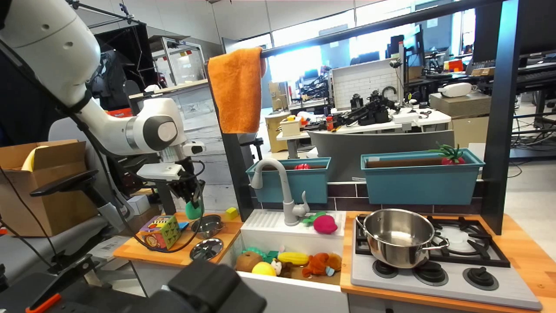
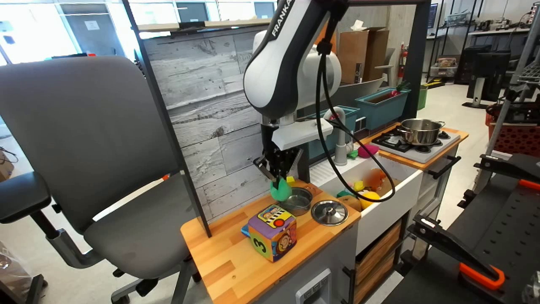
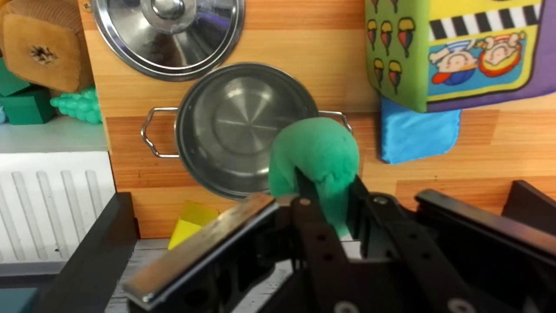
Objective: Move the pee plush toy and pick up the cloth and drop it on the counter, then pick up the pink plush toy from the sink and put it in the pot
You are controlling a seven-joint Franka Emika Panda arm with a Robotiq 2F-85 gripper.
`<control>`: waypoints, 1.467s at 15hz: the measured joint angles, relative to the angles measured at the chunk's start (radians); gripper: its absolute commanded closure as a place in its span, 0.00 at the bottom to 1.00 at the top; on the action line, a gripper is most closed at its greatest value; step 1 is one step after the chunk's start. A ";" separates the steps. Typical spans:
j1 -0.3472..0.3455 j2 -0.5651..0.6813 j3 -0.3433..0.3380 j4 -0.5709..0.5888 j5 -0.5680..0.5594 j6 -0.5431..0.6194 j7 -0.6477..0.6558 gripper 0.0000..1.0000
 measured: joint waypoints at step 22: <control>0.024 0.045 0.023 0.075 -0.066 0.078 -0.089 0.00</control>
